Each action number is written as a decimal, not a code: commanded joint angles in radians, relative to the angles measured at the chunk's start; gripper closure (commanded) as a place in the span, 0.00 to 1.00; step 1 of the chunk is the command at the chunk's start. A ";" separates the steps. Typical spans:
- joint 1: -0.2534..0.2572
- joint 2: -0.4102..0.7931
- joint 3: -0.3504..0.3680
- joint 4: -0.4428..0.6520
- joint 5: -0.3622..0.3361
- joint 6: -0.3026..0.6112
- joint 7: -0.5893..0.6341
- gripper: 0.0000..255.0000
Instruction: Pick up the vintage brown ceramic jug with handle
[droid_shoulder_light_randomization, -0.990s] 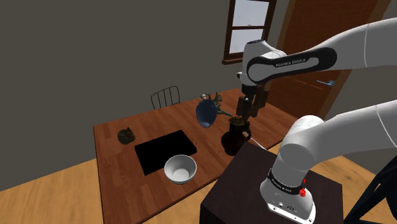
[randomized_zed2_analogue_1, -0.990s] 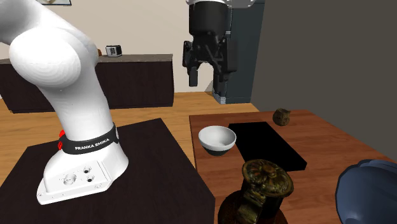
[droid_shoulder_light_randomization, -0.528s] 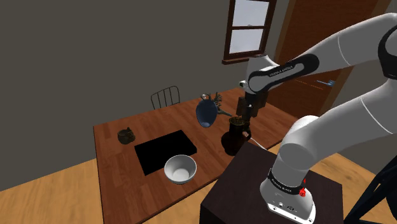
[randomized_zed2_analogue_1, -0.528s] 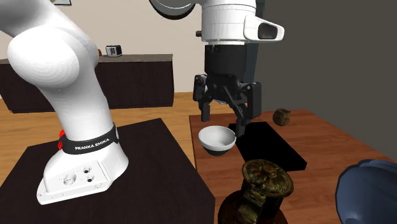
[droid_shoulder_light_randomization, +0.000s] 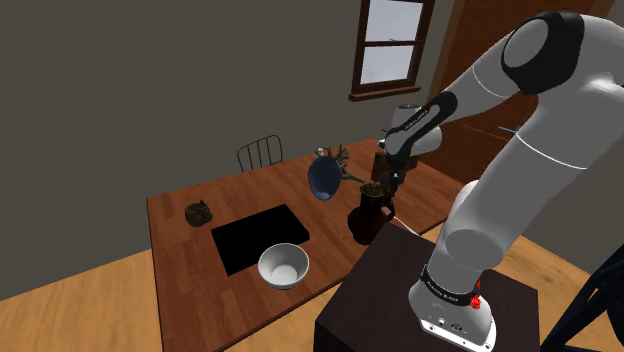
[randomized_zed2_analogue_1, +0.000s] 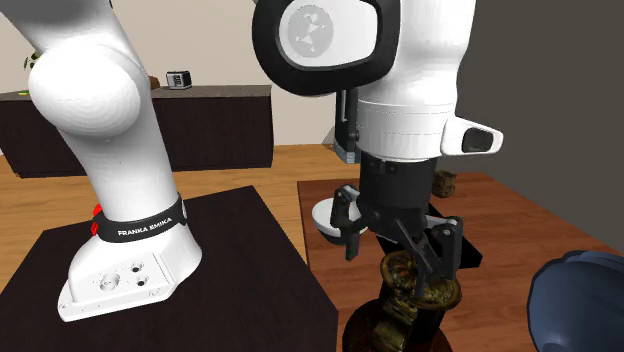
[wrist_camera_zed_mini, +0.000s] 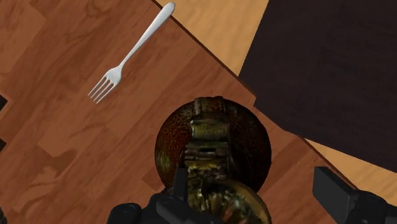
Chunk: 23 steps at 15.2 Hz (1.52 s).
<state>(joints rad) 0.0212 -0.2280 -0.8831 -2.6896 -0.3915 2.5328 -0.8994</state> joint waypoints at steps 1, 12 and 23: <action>0.089 0.143 -0.101 0.041 0.166 0.093 -0.184 0.00; 0.077 0.367 -0.022 0.044 0.577 0.226 -0.482 1.00; 0.114 0.319 -0.079 0.041 0.479 0.200 -0.414 1.00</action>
<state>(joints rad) 0.1200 0.1103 -0.9404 -2.6484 0.1285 2.7415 -1.3430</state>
